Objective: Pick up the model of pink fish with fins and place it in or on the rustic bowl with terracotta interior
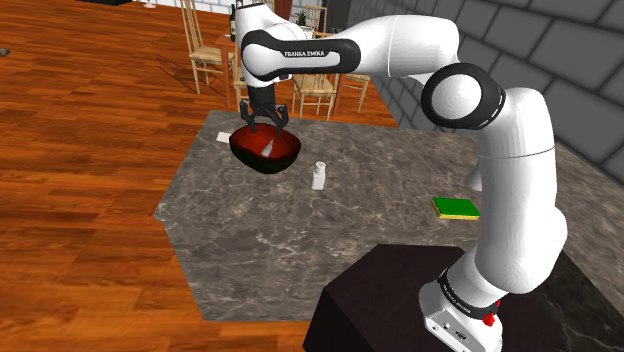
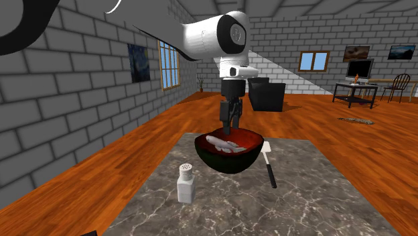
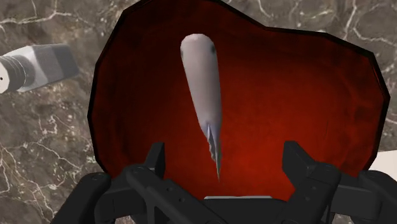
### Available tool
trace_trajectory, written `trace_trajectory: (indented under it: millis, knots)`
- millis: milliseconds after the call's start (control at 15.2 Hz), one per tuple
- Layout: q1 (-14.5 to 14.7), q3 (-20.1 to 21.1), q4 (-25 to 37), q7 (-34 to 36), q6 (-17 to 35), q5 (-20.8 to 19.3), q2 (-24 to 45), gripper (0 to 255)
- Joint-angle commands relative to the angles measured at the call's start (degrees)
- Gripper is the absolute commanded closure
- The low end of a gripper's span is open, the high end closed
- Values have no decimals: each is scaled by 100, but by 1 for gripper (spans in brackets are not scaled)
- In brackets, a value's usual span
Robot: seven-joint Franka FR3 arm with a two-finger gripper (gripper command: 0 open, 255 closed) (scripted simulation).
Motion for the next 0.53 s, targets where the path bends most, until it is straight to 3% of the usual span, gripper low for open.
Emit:
trace_trajectory:
  millis: [0, 66, 330, 462]
  knots:
    - [0, 0, 0, 0, 0, 0, 0, 0]
    - [0, 0, 0, 0, 0, 0, 0, 0]
    - [250, -15, 1069, -94, -846, -29, 190, 0]
    - [250, -16, 1069, -95, -847, -29, 190, 0]
